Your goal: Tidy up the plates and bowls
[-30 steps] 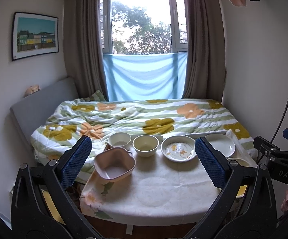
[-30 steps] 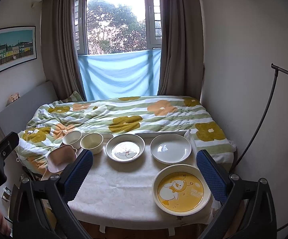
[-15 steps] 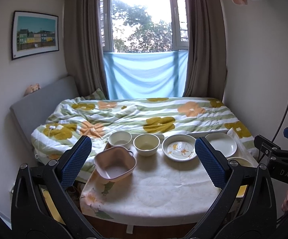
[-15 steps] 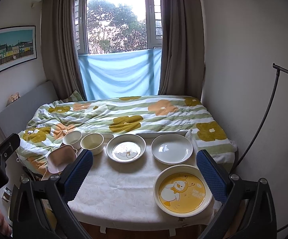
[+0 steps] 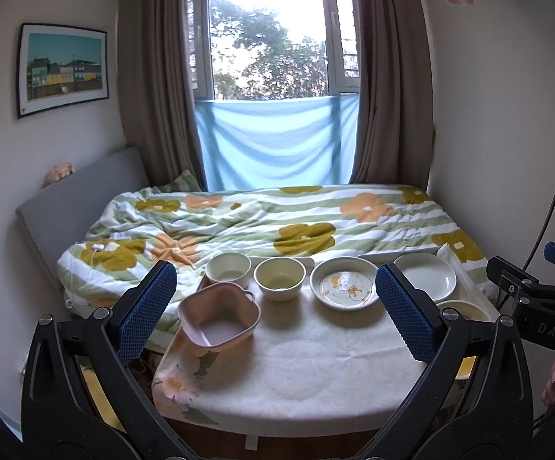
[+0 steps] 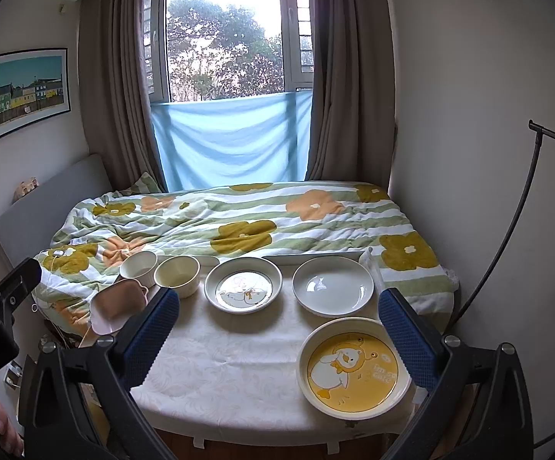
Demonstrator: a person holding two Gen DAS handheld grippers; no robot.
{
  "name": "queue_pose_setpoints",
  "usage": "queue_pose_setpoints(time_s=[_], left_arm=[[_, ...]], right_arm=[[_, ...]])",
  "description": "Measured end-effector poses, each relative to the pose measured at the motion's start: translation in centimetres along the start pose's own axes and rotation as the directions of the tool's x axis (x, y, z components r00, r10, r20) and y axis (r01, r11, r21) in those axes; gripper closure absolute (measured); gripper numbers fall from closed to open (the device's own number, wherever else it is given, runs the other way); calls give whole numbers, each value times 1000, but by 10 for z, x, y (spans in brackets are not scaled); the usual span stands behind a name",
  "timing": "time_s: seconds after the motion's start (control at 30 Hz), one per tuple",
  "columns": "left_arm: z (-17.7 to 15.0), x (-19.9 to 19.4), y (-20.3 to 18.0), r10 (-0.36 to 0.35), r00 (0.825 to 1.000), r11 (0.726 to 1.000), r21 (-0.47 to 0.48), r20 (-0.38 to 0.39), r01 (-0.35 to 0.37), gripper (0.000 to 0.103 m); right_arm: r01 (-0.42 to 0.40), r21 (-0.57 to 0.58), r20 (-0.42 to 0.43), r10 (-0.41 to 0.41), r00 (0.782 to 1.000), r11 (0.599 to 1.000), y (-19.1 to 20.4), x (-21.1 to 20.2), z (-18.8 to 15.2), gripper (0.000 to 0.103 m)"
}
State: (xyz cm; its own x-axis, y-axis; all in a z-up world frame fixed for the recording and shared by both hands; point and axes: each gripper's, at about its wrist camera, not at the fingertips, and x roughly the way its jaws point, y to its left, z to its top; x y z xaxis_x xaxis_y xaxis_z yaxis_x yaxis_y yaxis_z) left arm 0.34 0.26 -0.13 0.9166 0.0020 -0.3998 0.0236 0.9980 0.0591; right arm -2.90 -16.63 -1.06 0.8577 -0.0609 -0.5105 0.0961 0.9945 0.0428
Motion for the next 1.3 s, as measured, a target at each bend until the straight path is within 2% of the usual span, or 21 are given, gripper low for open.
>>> queue_pose_setpoints(time_s=[0.17,0.3,0.4,0.5,0.57,0.67,0.77,0.87,0.93,0.97,1.0,1.1,1.23,1.3], left_arm=[[3,8,-4,-18,999,1000,17,-28,18,0],[6,29,-13,-62,991,996,52,-117,68,0],[1,49,-25,-112,976,989,70,-186,127,0],[-11,70,-45,-170,952,976,94,-254,199,0],[-19,85,-61,-190,938,968,104,-292,228,0],[-35,108,-90,-226,899,957,88,-374,277,0],[-55,134,-121,-272,849,941,59,-454,333,0],[-75,163,-151,-314,786,923,23,-532,384,0],[-93,186,-173,-338,736,911,-8,-587,413,0],[-100,191,-180,-342,723,909,-16,-600,417,0],[-110,202,-191,-339,703,908,-21,-625,419,1],[-133,222,-215,-334,677,904,-21,-656,426,1],[-153,244,-231,-350,640,899,-53,-684,435,2],[-158,251,-234,-357,621,896,-69,-697,438,6]], right_arm=[[-8,34,0,8,1000,999,-3,7,0,0],[1,114,26,-4,1000,993,-17,8,-5,0],[64,172,-51,-56,997,983,-34,15,-9,0],[177,179,-153,-151,977,968,-52,22,-21,0],[174,206,-178,-138,974,963,-68,24,-31,0],[153,239,-218,-101,971,959,-96,32,-43,0],[109,254,-245,-45,969,961,-127,50,-54,0],[32,284,-267,47,962,958,-158,71,-68,0],[-16,302,-298,111,948,953,-174,87,-79,0],[-44,307,-309,144,940,951,-182,97,-85,0],[-60,309,-321,163,933,949,-186,104,-89,0],[-133,328,-362,254,897,935,-205,134,-109,1],[-177,347,-419,321,849,921,-219,164,-130,17],[-196,354,-432,346,833,914,-225,173,-137,27]])
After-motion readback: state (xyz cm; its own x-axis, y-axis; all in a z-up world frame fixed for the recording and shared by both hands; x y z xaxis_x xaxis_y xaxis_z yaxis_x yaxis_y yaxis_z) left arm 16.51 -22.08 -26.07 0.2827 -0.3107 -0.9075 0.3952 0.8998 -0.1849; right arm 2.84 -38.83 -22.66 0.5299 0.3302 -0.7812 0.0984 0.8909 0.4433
